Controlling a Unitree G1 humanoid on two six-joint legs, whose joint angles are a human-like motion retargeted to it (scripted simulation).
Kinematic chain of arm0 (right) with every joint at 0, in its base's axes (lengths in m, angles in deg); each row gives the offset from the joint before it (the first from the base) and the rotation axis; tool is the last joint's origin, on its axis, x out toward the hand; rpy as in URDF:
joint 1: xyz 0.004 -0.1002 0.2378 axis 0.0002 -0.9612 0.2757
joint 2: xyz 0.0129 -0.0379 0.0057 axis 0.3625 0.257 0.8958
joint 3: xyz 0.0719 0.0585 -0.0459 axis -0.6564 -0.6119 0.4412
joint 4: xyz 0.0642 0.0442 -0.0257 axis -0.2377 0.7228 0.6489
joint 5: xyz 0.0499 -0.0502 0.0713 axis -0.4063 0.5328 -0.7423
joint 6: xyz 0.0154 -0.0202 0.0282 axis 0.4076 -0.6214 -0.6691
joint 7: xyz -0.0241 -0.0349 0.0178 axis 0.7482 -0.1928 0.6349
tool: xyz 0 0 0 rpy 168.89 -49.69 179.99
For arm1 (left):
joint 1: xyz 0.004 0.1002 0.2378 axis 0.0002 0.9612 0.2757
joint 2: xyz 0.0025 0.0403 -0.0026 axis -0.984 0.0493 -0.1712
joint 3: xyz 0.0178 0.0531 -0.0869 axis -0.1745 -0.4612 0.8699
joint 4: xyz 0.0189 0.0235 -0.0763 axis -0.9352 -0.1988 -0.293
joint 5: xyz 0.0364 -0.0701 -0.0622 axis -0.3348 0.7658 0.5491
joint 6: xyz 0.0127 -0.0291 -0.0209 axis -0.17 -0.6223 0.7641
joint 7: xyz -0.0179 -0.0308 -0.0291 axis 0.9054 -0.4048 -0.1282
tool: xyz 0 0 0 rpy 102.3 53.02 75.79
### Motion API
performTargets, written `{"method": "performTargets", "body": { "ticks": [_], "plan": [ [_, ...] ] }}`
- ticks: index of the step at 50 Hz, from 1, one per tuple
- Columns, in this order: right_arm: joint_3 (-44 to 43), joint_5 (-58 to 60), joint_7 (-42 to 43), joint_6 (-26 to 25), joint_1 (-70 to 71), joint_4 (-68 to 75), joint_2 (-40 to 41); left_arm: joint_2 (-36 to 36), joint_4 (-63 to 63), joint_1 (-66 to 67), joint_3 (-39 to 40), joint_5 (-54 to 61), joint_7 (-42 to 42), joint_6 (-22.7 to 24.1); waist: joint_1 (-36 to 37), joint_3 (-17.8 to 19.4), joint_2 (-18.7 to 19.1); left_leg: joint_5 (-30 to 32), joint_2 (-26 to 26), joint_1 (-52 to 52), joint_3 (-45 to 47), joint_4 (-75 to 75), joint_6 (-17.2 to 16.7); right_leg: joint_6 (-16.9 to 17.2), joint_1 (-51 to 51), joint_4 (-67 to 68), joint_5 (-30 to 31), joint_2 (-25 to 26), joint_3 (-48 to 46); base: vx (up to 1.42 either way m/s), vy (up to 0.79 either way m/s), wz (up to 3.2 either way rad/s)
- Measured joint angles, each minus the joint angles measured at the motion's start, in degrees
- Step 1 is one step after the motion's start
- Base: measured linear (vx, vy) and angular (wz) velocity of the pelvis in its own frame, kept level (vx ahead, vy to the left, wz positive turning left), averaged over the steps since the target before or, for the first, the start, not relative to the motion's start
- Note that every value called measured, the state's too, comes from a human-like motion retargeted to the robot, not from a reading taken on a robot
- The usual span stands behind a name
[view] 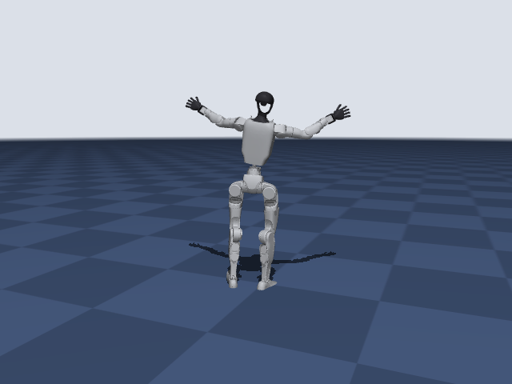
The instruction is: In place motions
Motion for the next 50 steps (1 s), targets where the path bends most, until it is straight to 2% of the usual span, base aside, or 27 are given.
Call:
{"method": "performTargets", "body": {
  "ticks": [7,11,13,15,17,18,20,22,23,27,30,33,35,37,39,41,44,47,50],
  "plan": [
    [38.1,22.0,16.4,-4.1,29.7,-31.4,-5.6,0.4,31.7,-25.8,-38.1,-32.0,6.6,8.4,1.0,-2.8,-2.3,-0.1,-0.7,0.5,-0.4,-0.2,0.0,0.1,0.6,-0.1,-0.3,-0.5,-0.4,0.09,-0.06,0.07],
    [55.5,33.5,19.8,-8.5,46.7,-47.7,-4.7,0.1,44.1,-37.3,-54.0,-38.9,6.4,12.5,0.2,-3.0,-2.6,-0.2,-0.6,1.0,-0.7,-0.2,0.0,0.1,1.3,-0.1,-0.5,-0.2,-0.6,0.09,-0.07,0.05],
    [59.8,36.2,22.3,-6.7,51.7,-51.8,-4.2,0.1,46.2,-40.3,-58.0,-39.8,6.9,14.9,-0.1,-3.1,-2.4,-0.2,-0.4,1.1,-0.7,-0.3,0.0,0.1,1.4,-0.1,-0.5,-0.1,-0.5,0.07,-0.04,-0.02],
    [62.3,37.4,28.2,-0.6,54.1,-49.4,-4.6,0.0,44.5,-41.8,-58.8,-40.6,8.6,15.7,0.1,-2.5,-2.2,-0.2,-0.2,1.2,-0.5,-0.3,0.0,0.1,1.3,-0.1,-0.5,0.1,-0.4,0.00,0.00,0.00],
    [62.0,37.4,28.6,3.0,52.3,-40.4,-5.8,0.2,39.0,-40.3,-55.3,-38.9,9.1,14.6,0.6,-1.6,-2.0,-0.2,-0.1,1.3,-0.2,-0.4,0.0,0.1,1.3,-0.1,-0.4,0.3,-0.2,-0.07,0.05,-0.12],
    [60.7,36.2,26.4,3.1,50.1,-34.2,-6.1,0.5,35.2,-38.4,-52.1,-37.2,9.5,14.0,1.0,-1.3,-1.8,-0.3,0.0,1.3,-0.1,-0.3,0.0,0.1,1.1,0.0,-0.3,0.4,-0.1,-0.07,0.04,-0.11],
    [55.5,32.0,18.2,-0.1,43.6,-21.8,-6.4,0.9,26.6,-33.4,-44.0,-33.1,10.1,12.1,1.5,-0.9,-1.5,-0.2,0.1,1.0,0.0,-0.2,0.0,0.0,0.9,0.0,-0.2,0.4,0.0,-0.08,0.02,-0.06],
    [45.3,26.8,10.6,-4.3,34.2,-10.5,-5.9,0.7,18.2,-26.8,-34.0,-27.6,8.8,9.3,1.5,-0.3,-1.2,-0.1,0.2,0.8,0.0,-0.1,0.0,0.0,0.7,-0.1,-0.1,0.4,-0.1,-0.04,0.00,0.00],
    [38.6,24.9,6.9,-4.6,28.3,-5.1,-5.2,0.1,14.4,-22.9,-28.7,-24.2,7.5,7.8,1.2,-0.1,-1.1,0.0,0.2,0.6,-0.1,-0.1,0.0,0.0,0.6,-0.1,-0.1,0.4,-0.1,-0.06,0.00,0.04],
    [9.1,18.8,-1.6,2.4,4.9,13.4,-0.2,-1.1,-1.0,-7.0,-7.9,-12.1,4.2,6.0,0.2,1.5,-1.1,0.1,0.2,0.5,0.1,-0.2,0.0,-0.1,0.3,-0.1,0.0,0.4,0.0,-0.09,0.04,-0.04],
    [-9.7,15.0,-10.0,6.1,-11.8,22.0,3.1,1.1,-11.1,5.5,4.9,-7.6,4.0,5.1,0.8,3.1,-1.2,0.1,0.3,1.2,0.3,-0.2,0.1,-0.2,0.9,-0.1,0.0,0.6,0.1,-0.06,0.02,-0.06],
    [-25.2,14.0,-18.1,6.7,-29.2,25.5,10.4,5.7,-14.7,18.1,13.3,-5.6,-0.3,3.1,0.4,5.5,-2.5,0.2,0.0,2.6,-0.1,-0.2,0.2,-0.3,2.6,-0.2,0.0,0.5,-0.3,0.00,-0.09,0.10],
    [-30.1,14.6,-21.8,7.1,-38.3,27.2,17.3,9.7,-15.6,25.7,16.2,-6.3,-3.2,2.7,0.1,7.0,-3.8,0.3,-0.2,3.8,-0.4,-0.3,0.2,-0.4,3.9,-0.3,0.0,0.4,-0.6,0.04,-0.15,0.08],
    [-29.5,17.3,-24.2,7.6,-43.5,30.3,23.6,14.9,-17.0,31.6,16.5,-8.2,-5.8,2.6,-0.1,8.6,-4.6,0.3,-0.4,5.0,-0.3,-0.4,0.2,-0.5,5.0,-0.3,0.0,0.4,-0.6,0.05,-0.12,-0.04],
    [-25.6,21.8,-24.7,6.5,-47.8,33.1,29.5,21.2,-19.3,36.2,15.4,-10.2,-10.4,4.5,-0.1,9.9,-4.9,0.4,-0.5,6.2,0.1,-0.6,0.2,-0.6,5.9,-0.2,0.0,0.3,-0.4,0.06,-0.05,-0.17],
    [-20.1,28.8,-24.0,3.5,-51.5,35.1,35.1,28.4,-22.4,39.1,13.2,-11.6,-14.3,8.4,-0.1,10.9,-4.6,0.4,-0.5,7.2,0.6,-0.7,0.2,-0.6,6.4,-0.2,0.1,0.3,0.0,0.04,0.04,-0.24],
    [-11.3,42.6,-22.4,-2.6,-55.4,36.7,44.1,40.1,-25.5,41.9,8.8,-14.3,-14.9,11.9,-0.5,12.4,-4.3,0.3,-0.5,8.4,1.3,-0.9,0.2,-0.7,7.1,-0.1,0.3,0.3,0.5,0.00,0.03,-0.21],
    [-3.1,53.8,-20.5,-5.7,-56.8,38.4,53.4,51.4,-25.8,44.2,5.2,-14.5,-15.8,13.1,-1.8,14.7,-4.7,0.3,-0.5,9.2,1.6,-0.9,0.2,-0.8,7.7,0.0,0.4,0.3,0.8,-0.11,-0.03,-0.10],
    [4.0,56.3,-20.1,-7.0,-57.8,40.5,61.5,60.6,-26.9,44.6,0.9,-15.0,-18.4,12.6,-2.2,16.7,-5.1,0.3,-0.4,10.1,2.0,-1.1,0.2,-0.8,8.2,0.0,0.5,0.4,1.2,-0.13,-0.04,-0.12]
  ]
}}
